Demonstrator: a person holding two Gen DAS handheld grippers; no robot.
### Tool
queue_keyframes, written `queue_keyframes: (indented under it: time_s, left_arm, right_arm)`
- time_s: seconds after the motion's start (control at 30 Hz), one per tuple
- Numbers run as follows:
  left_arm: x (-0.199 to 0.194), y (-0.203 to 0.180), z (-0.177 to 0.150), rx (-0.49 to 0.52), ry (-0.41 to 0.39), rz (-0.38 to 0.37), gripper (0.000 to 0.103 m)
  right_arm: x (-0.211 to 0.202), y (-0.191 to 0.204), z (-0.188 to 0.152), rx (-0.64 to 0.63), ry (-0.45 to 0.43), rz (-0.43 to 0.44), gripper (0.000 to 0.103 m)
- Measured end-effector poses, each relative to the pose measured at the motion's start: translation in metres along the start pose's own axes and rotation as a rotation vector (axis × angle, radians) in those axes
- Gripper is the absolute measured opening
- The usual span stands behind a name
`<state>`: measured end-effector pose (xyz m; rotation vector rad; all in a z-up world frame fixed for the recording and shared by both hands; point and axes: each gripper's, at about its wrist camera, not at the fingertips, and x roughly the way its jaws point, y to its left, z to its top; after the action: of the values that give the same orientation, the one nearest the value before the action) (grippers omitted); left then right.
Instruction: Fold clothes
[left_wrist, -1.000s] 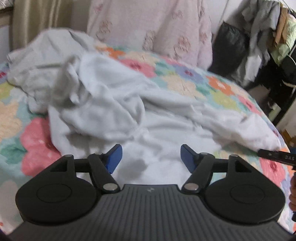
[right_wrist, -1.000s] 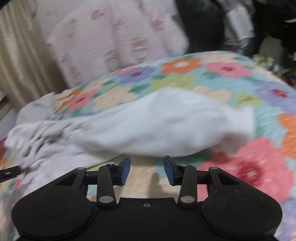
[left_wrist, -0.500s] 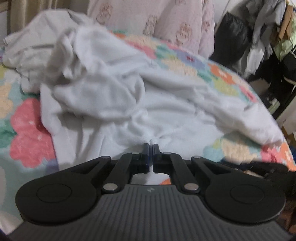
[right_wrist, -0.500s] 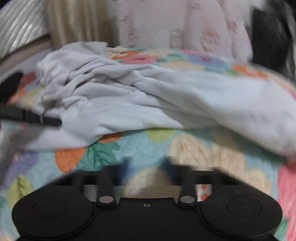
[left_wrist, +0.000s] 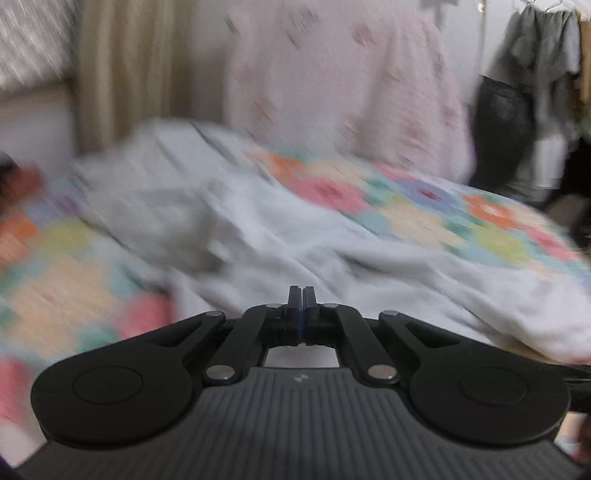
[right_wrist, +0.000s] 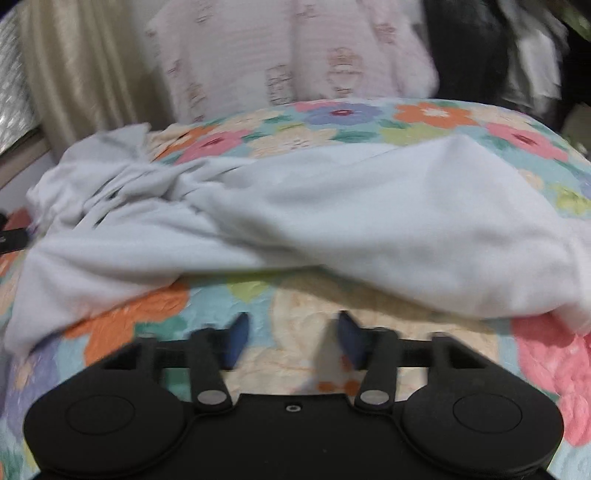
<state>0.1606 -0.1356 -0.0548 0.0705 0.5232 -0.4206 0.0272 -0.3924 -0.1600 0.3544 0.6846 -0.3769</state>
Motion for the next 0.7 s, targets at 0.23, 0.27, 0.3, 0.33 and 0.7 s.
queue_keyframes:
  time_s: [0.23, 0.27, 0.3, 0.33, 0.7]
  left_arm:
    - [0.015, 0.028, -0.004, -0.145, 0.131, -0.115, 0.000]
    - [0.020, 0.028, -0.008, -0.148, 0.155, -0.123, 0.000]
    - [0.024, 0.026, -0.011, -0.149, 0.175, -0.132, 0.000]
    - [0.028, 0.024, -0.014, -0.150, 0.193, -0.143, 0.000]
    - [0.052, 0.007, -0.042, -0.119, 0.313, -0.225, 0.005]
  right_arm:
    - [0.007, 0.002, 0.000, 0.018, 0.016, -0.020, 0.065]
    - [0.007, 0.004, 0.000, 0.014, 0.018, -0.012, 0.065]
    - [0.008, 0.006, 0.000, 0.010, 0.019, -0.004, 0.065]
    - [0.007, 0.007, -0.001, 0.006, 0.021, 0.006, 0.065]
    - [-0.001, 0.012, -0.009, -0.046, 0.030, 0.161, 0.067]
